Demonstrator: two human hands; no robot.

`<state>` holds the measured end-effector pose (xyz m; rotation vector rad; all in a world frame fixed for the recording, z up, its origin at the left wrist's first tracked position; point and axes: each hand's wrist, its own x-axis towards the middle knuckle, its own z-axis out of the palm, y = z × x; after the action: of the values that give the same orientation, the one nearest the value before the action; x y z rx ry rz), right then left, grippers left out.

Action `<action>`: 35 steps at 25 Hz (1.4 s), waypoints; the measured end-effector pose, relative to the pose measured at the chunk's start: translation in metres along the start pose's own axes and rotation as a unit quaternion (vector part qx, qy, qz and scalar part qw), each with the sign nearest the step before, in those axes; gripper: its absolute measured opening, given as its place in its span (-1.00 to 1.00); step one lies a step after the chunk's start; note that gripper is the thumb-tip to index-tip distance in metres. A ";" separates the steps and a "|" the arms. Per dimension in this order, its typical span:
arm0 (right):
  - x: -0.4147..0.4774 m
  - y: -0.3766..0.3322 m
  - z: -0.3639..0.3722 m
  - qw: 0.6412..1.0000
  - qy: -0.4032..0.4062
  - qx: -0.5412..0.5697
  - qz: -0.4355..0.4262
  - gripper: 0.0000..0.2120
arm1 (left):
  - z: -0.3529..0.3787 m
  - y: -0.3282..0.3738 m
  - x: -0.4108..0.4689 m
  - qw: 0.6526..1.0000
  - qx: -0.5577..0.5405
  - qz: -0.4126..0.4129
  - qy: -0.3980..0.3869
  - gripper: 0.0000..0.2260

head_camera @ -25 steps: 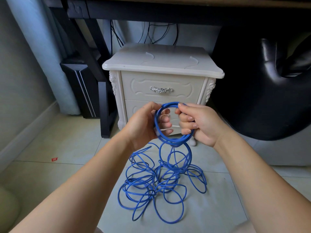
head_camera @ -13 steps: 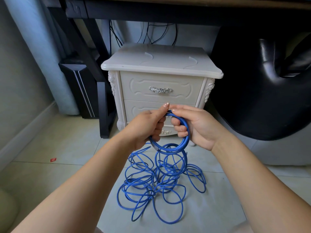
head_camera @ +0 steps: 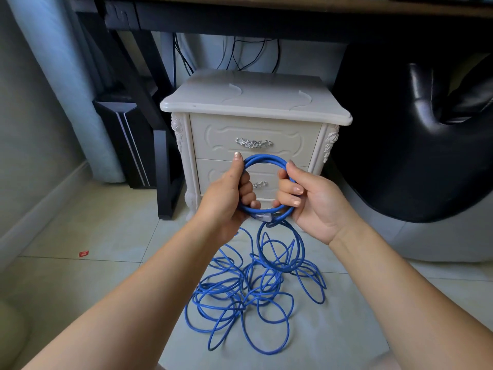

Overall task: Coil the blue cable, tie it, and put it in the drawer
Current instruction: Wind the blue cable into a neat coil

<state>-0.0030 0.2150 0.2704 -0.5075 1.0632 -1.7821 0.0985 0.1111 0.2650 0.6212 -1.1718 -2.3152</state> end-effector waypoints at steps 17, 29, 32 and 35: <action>0.002 -0.007 0.000 0.977 -0.022 -0.203 0.055 -0.77 | -0.006 0.010 -0.002 0.964 0.256 0.020 -0.073 -0.66; -0.006 -0.003 0.007 1.000 -0.006 0.000 -0.021 -0.81 | 0.009 -0.003 0.000 0.990 0.080 0.081 0.082 -0.63; 0.000 0.000 0.011 0.994 0.075 -0.055 -0.051 -0.74 | 0.009 -0.008 -0.002 0.995 0.063 0.044 0.055 -0.64; 0.003 -0.008 0.008 0.987 0.117 -0.095 -0.048 -0.64 | 0.003 -0.002 -0.004 0.999 0.020 -0.022 -0.031 -0.67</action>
<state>-0.0023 0.2100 0.2808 -0.4790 1.4029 -1.8673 0.0996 0.1163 0.2659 0.5996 -1.2481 -2.3678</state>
